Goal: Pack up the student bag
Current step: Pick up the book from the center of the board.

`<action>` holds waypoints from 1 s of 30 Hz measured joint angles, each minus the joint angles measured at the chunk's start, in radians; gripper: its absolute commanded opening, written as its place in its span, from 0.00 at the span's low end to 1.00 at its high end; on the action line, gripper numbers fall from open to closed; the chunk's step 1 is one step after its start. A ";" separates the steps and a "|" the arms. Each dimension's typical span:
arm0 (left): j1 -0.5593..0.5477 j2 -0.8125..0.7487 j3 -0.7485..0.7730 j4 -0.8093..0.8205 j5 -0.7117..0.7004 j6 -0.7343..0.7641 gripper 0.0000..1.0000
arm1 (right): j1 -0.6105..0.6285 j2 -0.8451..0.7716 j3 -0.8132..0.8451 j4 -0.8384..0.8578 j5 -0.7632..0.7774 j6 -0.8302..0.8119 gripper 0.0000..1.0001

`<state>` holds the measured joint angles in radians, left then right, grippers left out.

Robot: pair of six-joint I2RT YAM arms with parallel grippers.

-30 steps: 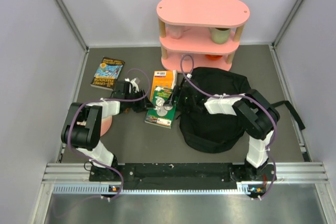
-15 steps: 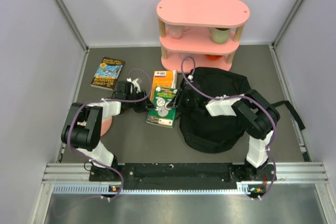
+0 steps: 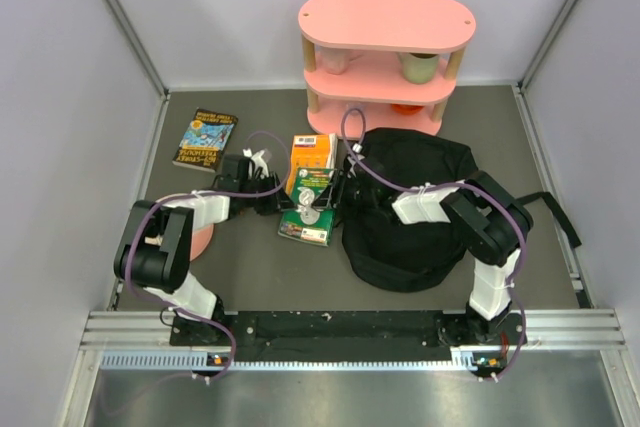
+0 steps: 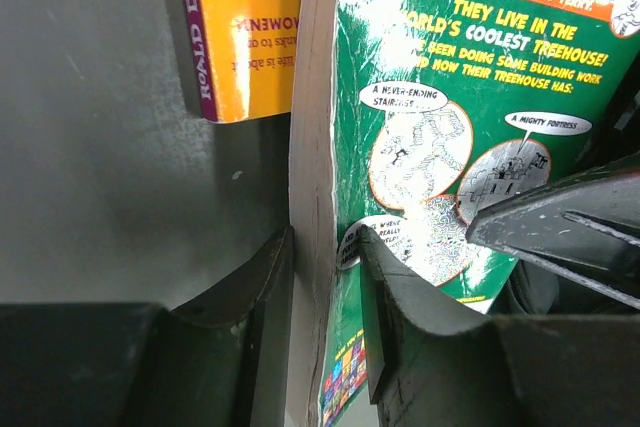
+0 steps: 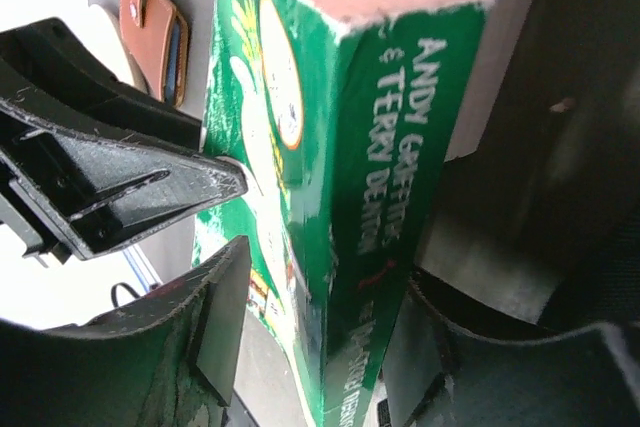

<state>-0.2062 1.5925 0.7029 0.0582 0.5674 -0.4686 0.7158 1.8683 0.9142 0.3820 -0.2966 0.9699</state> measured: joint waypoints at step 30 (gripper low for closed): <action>-0.095 -0.835 -0.203 0.000 -0.102 -0.374 0.99 | 0.046 -0.646 -0.305 0.095 0.249 0.044 0.00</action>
<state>-0.3008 0.7570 0.4999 0.0578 0.4656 -0.8425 0.7616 1.2221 0.6094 0.4774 -0.0471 1.0142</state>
